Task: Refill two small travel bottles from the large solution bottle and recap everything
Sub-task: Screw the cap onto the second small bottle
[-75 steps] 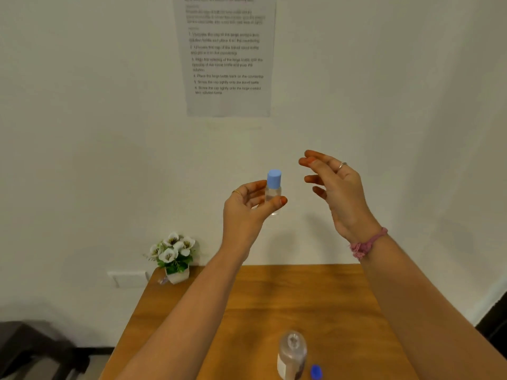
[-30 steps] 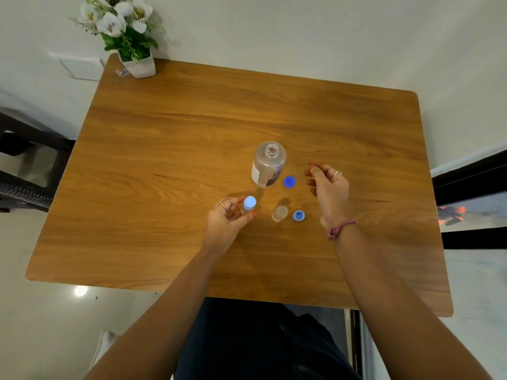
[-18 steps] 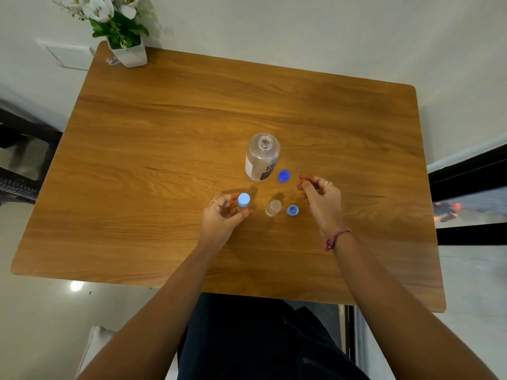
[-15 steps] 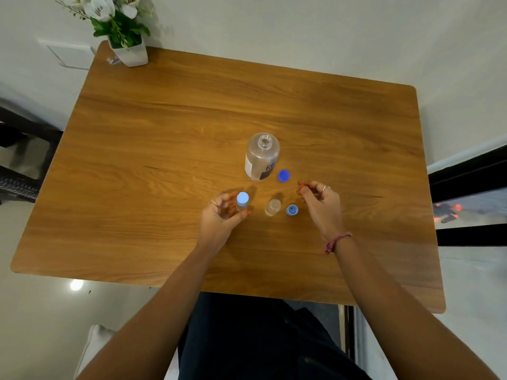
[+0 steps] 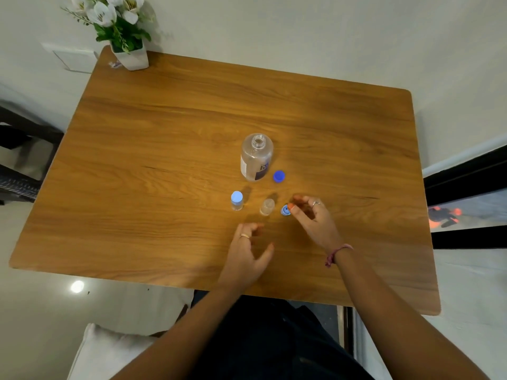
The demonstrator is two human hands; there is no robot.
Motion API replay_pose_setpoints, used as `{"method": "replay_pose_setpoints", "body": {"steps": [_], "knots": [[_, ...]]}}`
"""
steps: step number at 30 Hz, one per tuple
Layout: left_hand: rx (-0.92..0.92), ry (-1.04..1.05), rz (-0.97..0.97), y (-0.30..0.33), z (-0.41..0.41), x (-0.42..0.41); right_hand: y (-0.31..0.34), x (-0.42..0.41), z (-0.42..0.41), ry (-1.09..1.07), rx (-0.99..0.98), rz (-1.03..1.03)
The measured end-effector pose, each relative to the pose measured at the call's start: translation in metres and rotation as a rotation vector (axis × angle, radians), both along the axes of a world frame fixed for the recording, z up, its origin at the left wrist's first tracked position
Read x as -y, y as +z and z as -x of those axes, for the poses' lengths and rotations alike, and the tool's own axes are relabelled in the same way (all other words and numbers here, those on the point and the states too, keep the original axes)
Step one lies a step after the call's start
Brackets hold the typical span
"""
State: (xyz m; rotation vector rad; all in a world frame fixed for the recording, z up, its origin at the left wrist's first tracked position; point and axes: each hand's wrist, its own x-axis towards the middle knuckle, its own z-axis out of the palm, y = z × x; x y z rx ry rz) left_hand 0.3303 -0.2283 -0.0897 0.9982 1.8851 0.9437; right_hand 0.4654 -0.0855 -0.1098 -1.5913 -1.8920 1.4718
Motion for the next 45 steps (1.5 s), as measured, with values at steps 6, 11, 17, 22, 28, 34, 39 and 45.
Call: {"method": "replay_pose_setpoints", "body": {"steps": [6,11,17,22,28,34,39,45], "knots": [[0.063,0.17,0.088,-0.002,-0.023,-0.03,-0.002,0.0,-0.001,0.18,0.124,-0.111],[0.079,0.245,0.031,-0.01,-0.019,-0.05,-0.005,-0.001,0.001,0.18,0.13,-0.149],[0.061,0.254,-0.05,-0.016,-0.014,-0.061,-0.007,-0.002,0.006,0.109,0.144,-0.164],[0.054,0.266,-0.064,-0.02,-0.01,-0.062,-0.009,-0.004,0.007,0.046,0.121,-0.099],[0.087,0.208,-0.073,-0.01,-0.007,-0.062,-0.003,-0.009,0.006,-0.099,-0.035,0.025],[0.123,0.147,-0.181,0.039,-0.004,-0.068,0.02,-0.023,0.015,-0.256,-0.193,0.009],[0.196,0.186,-0.324,0.095,0.01,-0.079,0.053,-0.04,0.031,-0.336,-0.34,-0.032],[0.138,0.206,-0.421,0.152,0.048,-0.105,0.11,-0.064,0.061,-0.343,-0.526,-0.11]]}}
